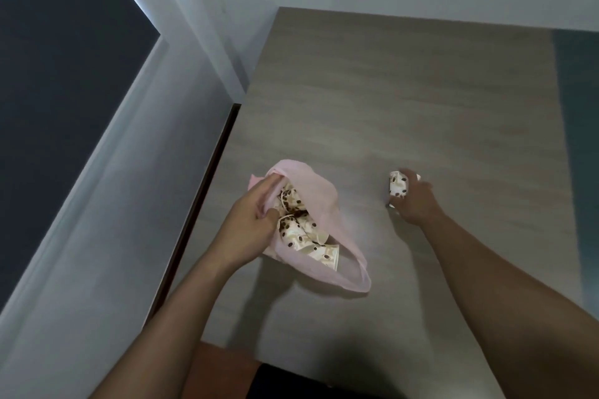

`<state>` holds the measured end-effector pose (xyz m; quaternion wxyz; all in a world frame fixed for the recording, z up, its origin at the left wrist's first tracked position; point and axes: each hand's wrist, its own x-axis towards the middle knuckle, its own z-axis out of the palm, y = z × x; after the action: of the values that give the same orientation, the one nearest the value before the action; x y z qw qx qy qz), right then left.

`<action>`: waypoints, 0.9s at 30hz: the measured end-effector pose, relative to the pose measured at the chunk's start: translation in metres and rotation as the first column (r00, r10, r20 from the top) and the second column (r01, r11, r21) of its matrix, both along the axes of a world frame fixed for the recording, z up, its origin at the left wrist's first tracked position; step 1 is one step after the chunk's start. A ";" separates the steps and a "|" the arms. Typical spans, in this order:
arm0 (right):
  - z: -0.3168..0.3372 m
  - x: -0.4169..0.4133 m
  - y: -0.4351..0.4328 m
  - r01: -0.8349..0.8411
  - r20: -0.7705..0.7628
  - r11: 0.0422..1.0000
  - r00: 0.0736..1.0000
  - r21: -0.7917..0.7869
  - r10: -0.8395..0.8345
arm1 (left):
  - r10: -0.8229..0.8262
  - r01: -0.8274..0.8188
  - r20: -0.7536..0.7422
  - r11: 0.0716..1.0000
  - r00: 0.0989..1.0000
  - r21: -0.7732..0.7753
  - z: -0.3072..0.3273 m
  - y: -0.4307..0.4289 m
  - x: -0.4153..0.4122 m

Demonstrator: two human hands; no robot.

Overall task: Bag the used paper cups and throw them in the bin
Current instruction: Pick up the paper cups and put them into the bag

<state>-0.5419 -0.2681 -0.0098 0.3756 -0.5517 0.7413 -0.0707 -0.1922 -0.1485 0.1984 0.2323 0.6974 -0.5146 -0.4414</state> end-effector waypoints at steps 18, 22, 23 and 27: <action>0.128 0.048 0.098 -0.189 0.810 0.813 0.361 0.550 -0.463 | -0.129 0.129 -0.009 0.992 0.992 -0.004 0.012 -0.004 0.000; 0.131 0.102 0.108 -0.239 0.805 0.812 0.440 0.532 -0.398 | -0.199 0.199 -0.006 0.980 0.980 0.031 0.014 -0.003 -0.012; 0.136 0.116 0.109 -0.181 0.794 0.845 0.483 0.503 -0.369 | -0.216 0.216 -0.008 0.976 0.976 0.029 0.017 -0.002 -0.014; 0.157 0.163 0.111 -0.018 0.743 0.952 0.630 0.306 -0.227 | -0.270 0.270 -0.019 0.963 0.963 -0.024 0.022 0.004 -0.008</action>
<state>-0.3785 -0.1568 0.1474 0.7259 -0.3640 0.5431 -0.2134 -0.2003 -0.1446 0.2206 0.1830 0.6132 -0.6069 -0.4713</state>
